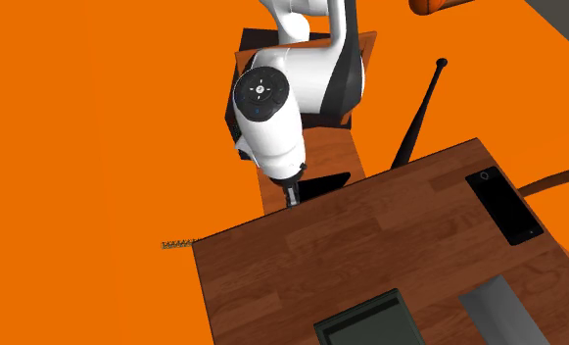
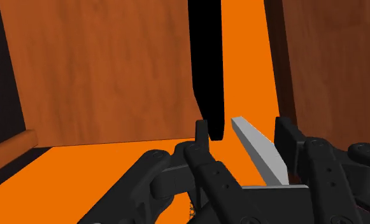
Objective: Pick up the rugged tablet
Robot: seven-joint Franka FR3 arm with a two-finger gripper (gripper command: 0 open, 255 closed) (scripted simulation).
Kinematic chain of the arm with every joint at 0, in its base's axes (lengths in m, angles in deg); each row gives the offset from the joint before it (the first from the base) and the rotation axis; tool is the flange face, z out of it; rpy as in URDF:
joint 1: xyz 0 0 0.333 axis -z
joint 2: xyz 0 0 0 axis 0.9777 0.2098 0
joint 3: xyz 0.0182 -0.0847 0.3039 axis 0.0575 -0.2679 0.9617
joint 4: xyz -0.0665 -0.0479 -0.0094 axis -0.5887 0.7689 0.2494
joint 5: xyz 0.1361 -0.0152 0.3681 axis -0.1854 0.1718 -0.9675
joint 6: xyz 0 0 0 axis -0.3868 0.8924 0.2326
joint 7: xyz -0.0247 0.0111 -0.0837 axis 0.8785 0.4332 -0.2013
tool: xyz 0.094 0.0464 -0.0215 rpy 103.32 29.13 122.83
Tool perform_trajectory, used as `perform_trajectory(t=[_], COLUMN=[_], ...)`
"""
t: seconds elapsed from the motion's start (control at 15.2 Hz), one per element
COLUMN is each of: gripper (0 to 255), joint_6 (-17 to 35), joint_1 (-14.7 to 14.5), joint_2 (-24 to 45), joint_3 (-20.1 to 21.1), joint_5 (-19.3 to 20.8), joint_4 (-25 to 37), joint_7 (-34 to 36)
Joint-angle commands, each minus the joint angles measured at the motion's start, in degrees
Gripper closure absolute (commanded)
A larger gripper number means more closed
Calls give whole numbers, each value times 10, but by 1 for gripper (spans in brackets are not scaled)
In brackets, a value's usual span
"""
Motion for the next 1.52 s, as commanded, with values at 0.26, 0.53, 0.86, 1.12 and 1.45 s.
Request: perform_trajectory(t=[0.26, 0.53, 0.86, 1.12, 1.45], gripper=[255, 255, 255, 255, 255], joint_6=[-16, -12, -47, -75, -111], joint_1=[9, 2, 4, 4, 5], joint_2=[44, 26, 10, -2, -14], joint_3=[-9, -3, -3, -3, -3], joint_5=[4, 1, 0, -1, -2], joint_4=[11, -8, 11, 28, 52], joint_7=[-12, -2, 1, 3, 7])
